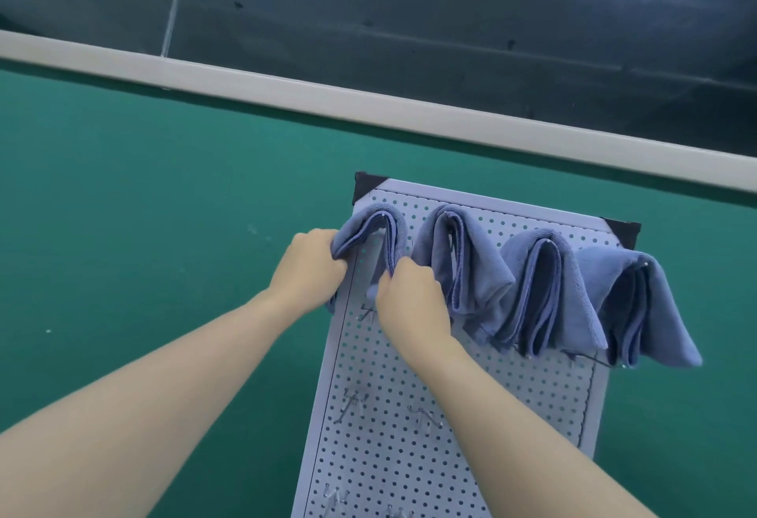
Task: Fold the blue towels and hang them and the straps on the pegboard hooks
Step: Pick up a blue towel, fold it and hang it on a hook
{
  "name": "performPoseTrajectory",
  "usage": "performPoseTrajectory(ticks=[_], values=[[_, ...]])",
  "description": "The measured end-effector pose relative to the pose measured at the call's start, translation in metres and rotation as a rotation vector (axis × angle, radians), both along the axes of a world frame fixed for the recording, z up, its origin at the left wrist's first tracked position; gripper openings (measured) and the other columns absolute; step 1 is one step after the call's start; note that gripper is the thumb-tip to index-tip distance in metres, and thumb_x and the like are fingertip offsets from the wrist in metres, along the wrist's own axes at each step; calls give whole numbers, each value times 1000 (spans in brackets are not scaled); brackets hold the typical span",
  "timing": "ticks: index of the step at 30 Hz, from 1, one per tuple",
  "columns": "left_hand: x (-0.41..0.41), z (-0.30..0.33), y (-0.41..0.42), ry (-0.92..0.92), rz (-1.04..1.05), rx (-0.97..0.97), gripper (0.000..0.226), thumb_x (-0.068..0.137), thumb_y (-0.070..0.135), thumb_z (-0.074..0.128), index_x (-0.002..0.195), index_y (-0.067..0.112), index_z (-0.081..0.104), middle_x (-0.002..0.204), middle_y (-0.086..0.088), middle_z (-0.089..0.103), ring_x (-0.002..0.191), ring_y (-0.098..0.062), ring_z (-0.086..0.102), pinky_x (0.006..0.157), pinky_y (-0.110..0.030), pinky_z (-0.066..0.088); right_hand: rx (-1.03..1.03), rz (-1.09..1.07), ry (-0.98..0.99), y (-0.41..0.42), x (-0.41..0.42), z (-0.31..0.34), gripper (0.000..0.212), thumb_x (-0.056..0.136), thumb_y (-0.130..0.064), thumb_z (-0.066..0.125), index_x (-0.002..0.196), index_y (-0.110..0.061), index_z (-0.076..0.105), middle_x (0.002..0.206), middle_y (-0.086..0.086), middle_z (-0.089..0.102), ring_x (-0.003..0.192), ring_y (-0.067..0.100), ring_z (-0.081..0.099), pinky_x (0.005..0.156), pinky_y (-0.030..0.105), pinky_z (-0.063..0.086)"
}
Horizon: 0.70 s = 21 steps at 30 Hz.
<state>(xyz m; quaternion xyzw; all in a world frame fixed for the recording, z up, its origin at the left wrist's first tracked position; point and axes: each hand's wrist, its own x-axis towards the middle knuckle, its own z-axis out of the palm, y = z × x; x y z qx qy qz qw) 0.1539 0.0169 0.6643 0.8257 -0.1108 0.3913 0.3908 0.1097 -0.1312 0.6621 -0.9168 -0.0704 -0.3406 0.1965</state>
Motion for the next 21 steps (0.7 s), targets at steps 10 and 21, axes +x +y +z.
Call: performPoseTrajectory(ticks=[10, 21], values=[[-47, -40, -8, 147, -123, 66, 13, 96, 26, 56, 84, 26, 60, 75, 10, 71, 66, -13, 61, 60, -30, 49, 33, 108, 190, -8, -28, -20, 36, 99, -13, 50, 67, -14, 32, 69, 1, 38, 59, 21, 36, 51, 31, 28], [-157, -147, 5, 458, -27, -49, 61, 102, 43, 56, 157, 25, 36, 148, -2, 54, 109, -12, 56, 77, -32, 55, 57, 237, 461, -60, -130, -136, 32, 102, -21, 51, 110, 6, 68, 95, 24, 74, 58, 22, 47, 55, 33, 45]])
